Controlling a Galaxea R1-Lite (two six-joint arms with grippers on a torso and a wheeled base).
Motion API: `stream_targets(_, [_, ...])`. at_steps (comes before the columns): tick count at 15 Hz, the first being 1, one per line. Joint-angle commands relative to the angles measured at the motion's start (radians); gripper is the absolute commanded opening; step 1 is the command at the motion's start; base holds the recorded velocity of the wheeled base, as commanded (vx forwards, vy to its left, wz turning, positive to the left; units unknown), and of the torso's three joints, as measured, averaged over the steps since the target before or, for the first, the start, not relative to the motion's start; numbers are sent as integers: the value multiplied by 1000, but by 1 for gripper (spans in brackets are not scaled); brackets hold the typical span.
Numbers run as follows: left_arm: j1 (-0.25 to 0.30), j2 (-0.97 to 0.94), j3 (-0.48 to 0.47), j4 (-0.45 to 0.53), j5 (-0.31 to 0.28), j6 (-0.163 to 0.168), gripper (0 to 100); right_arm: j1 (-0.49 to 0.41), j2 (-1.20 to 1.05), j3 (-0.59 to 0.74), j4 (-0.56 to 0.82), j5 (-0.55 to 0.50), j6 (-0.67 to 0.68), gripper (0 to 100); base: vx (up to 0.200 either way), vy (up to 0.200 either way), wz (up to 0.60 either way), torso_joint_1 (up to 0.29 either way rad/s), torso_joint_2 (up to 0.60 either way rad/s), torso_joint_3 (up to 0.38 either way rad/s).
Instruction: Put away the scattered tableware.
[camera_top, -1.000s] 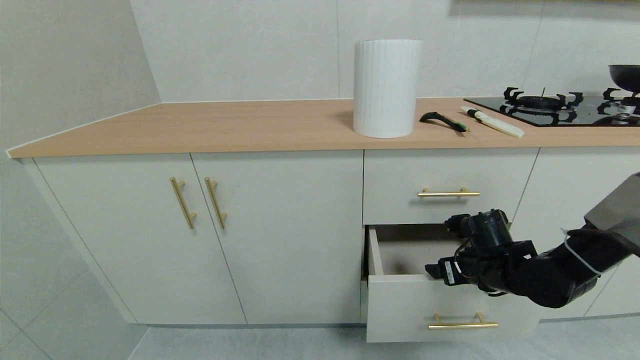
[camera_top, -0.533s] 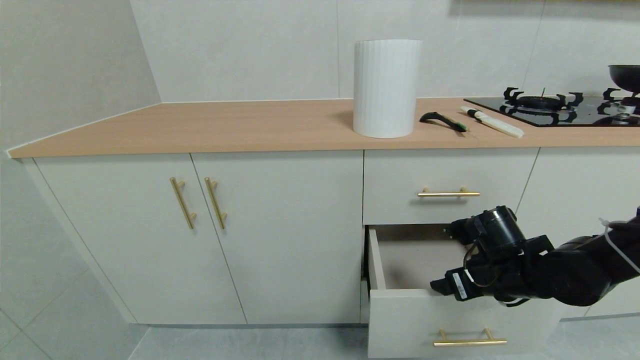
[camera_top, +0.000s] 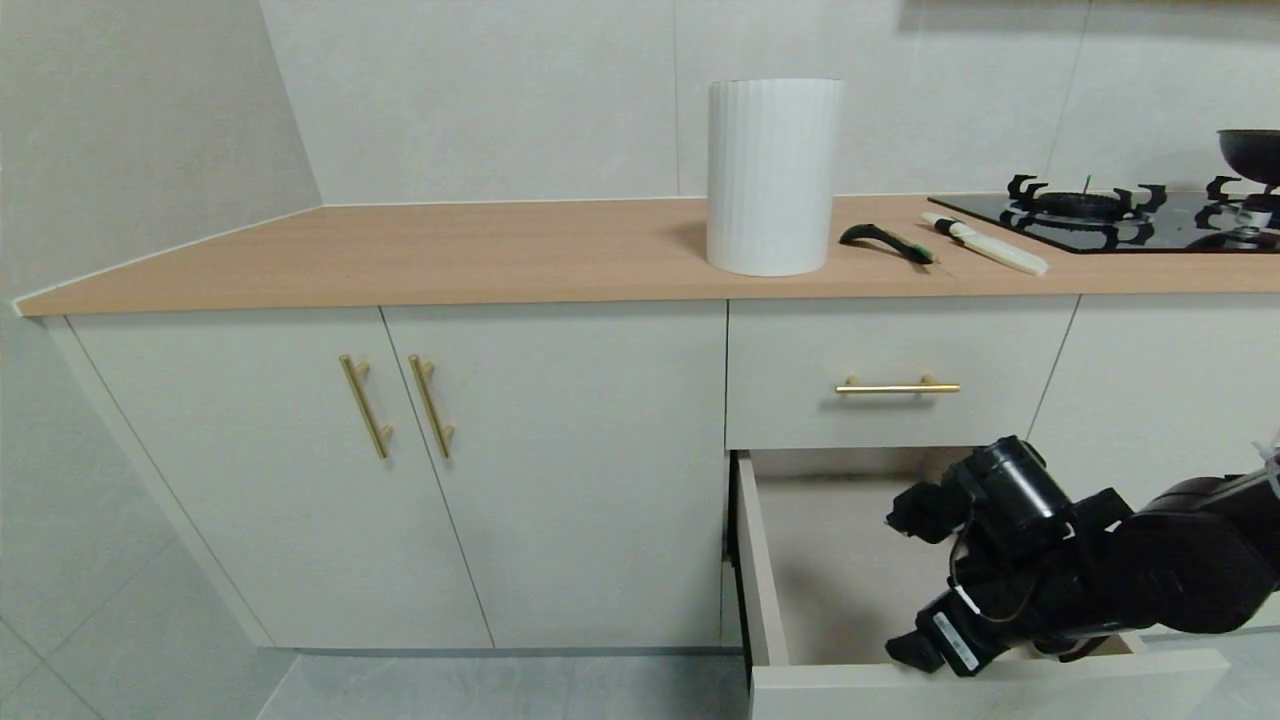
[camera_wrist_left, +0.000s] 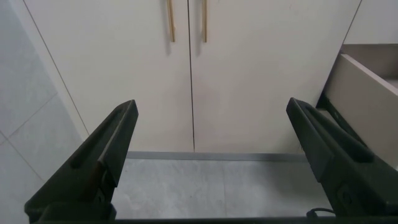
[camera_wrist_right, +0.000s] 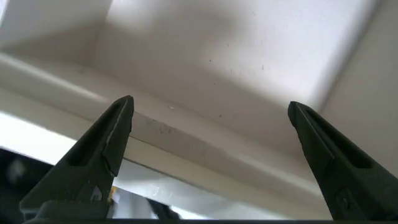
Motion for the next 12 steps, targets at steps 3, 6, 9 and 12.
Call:
stream_targets(3, [0, 1, 0, 0, 0, 0, 100, 33, -89, 14, 158, 27, -66, 100, 0, 0, 0, 0, 0, 0])
stream_targets(6, [0, 1, 0, 0, 0, 0, 100, 46, -86, -13, 189, 33, -60, 100, 0, 0, 0, 0, 0, 0])
stream_targets(9, [0, 1, 0, 0, 0, 0, 100, 30, -89, -82, 189, 33, 63, 100, 0, 0, 0, 0, 0, 0])
stream_targets(12, [0, 1, 0, 0, 0, 0, 100, 7, -88, -184, 184, 31, 256, 100, 0, 0, 0, 0, 0, 0])
